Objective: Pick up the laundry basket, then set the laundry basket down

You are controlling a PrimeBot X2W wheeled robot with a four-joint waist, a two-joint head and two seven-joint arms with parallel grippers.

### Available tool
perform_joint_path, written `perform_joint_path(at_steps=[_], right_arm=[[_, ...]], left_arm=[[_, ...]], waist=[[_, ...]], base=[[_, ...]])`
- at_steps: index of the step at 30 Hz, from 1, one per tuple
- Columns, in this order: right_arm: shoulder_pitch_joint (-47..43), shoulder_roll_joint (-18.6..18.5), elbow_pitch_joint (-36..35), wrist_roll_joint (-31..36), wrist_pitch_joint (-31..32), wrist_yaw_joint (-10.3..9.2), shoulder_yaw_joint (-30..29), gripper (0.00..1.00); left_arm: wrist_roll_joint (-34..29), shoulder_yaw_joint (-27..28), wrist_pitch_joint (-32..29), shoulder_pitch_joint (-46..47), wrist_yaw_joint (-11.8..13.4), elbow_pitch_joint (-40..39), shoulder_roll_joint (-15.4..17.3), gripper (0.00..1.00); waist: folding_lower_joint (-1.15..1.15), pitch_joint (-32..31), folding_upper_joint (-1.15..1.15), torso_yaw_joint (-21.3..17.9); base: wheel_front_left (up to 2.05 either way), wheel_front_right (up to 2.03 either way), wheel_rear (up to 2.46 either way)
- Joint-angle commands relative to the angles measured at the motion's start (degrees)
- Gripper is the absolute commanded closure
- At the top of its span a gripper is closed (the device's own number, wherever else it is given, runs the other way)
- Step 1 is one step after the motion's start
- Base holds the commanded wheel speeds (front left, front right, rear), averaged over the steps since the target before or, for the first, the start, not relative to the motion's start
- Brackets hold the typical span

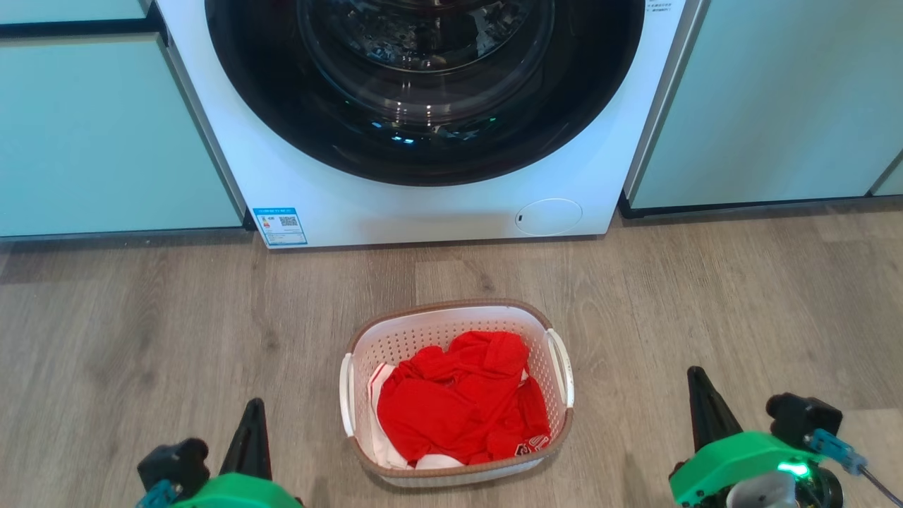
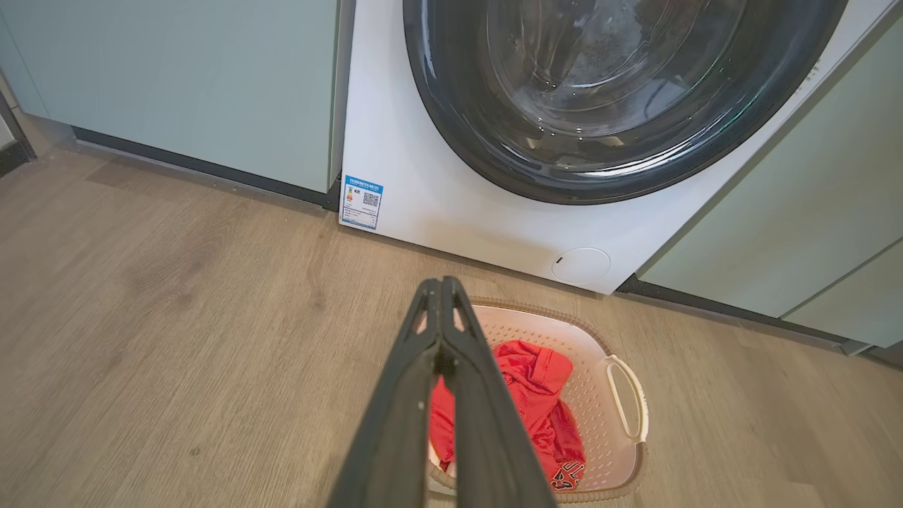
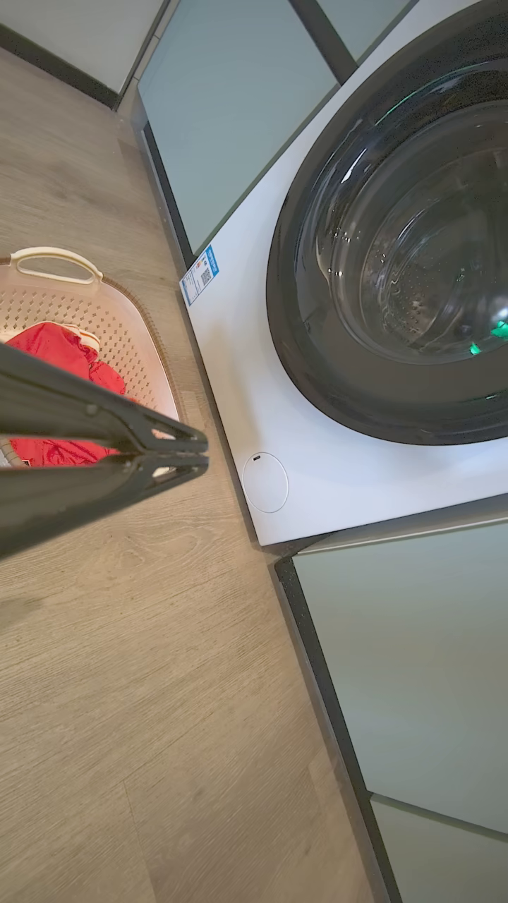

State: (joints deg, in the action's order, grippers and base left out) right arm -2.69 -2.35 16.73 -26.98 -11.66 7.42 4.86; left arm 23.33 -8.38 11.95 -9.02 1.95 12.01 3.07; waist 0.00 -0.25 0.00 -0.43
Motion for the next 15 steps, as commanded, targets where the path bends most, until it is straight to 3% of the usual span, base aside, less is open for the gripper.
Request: perform_joint_path(at_steps=[1, 15], right_arm=[[2.6, -0.81, -1.99, -1.33, 0.3, 0.01, -0.41, 1.0], [3.41, -1.17, -2.12, -10.47, 2.29, 0.02, -1.35, 1.0]], left_arm=[[1.31, 1.21, -0.2, 2.5, -0.36, -1.56, 0.61, 1.0], [11.02, 2.44, -2.17, 4.23, -1.61, -1.06, 0.96, 1.0]], waist=[[0.0, 0.0, 0.0, 0.01], [0.0, 0.06, 0.0, 0.07]], base=[[0.0, 0.0, 0.0], [0.0, 0.0, 0.0]])
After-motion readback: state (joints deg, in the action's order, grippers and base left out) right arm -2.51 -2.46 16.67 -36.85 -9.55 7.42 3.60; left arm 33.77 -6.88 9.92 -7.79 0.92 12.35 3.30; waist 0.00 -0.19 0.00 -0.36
